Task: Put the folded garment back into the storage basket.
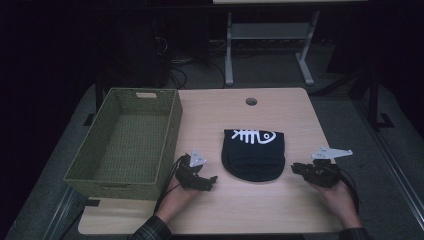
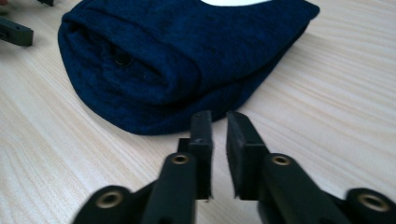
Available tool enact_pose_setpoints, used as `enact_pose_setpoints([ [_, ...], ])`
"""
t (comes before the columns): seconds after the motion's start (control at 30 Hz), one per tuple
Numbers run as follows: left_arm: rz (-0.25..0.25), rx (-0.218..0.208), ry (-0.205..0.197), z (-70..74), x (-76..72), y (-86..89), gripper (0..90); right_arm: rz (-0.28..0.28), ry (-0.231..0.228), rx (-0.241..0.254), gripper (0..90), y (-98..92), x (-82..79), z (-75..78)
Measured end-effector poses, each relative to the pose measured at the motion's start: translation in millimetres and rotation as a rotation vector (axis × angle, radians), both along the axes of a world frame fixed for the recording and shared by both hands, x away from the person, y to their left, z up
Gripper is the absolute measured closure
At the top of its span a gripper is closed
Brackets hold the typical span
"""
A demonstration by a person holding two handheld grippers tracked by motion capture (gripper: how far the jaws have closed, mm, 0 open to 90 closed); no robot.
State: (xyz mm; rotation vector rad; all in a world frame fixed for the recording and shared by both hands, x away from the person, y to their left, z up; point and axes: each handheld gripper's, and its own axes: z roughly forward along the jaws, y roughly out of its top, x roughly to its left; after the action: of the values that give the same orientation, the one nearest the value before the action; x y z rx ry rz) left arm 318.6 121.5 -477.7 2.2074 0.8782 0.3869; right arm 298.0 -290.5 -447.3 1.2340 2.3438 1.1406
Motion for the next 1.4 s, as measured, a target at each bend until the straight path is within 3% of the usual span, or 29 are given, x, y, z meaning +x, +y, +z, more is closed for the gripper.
enact_pose_setpoints([
  [0.13, -0.017, 0.000, -0.001, 0.0, -0.5, -0.3, 11.9, 0.005, -0.003, 0.011, 89.8, -0.1, 6.1, 4.1],
  [0.5, -0.033, -0.001, 0.002, 0.2, -2.2, -0.6, 12.0, 0.004, -0.020, 0.034, 90.0, 0.7, 25.6, 20.6],
  [0.77, -0.034, -0.001, 0.002, 0.2, -2.4, -0.6, 12.0, 0.005, -0.012, 0.047, 90.0, 4.6, 42.4, 22.2],
  [1.1, -0.029, -0.011, 0.001, -0.3, -2.6, -1.2, 12.0, 0.010, -0.019, 0.035, 90.0, 9.6, 62.6, 34.7],
  [1.4, -0.028, -0.012, 0.000, -0.4, -2.6, -1.3, 12.0, 0.032, 0.007, 0.039, 90.0, 17.8, 82.2, 39.4],
])
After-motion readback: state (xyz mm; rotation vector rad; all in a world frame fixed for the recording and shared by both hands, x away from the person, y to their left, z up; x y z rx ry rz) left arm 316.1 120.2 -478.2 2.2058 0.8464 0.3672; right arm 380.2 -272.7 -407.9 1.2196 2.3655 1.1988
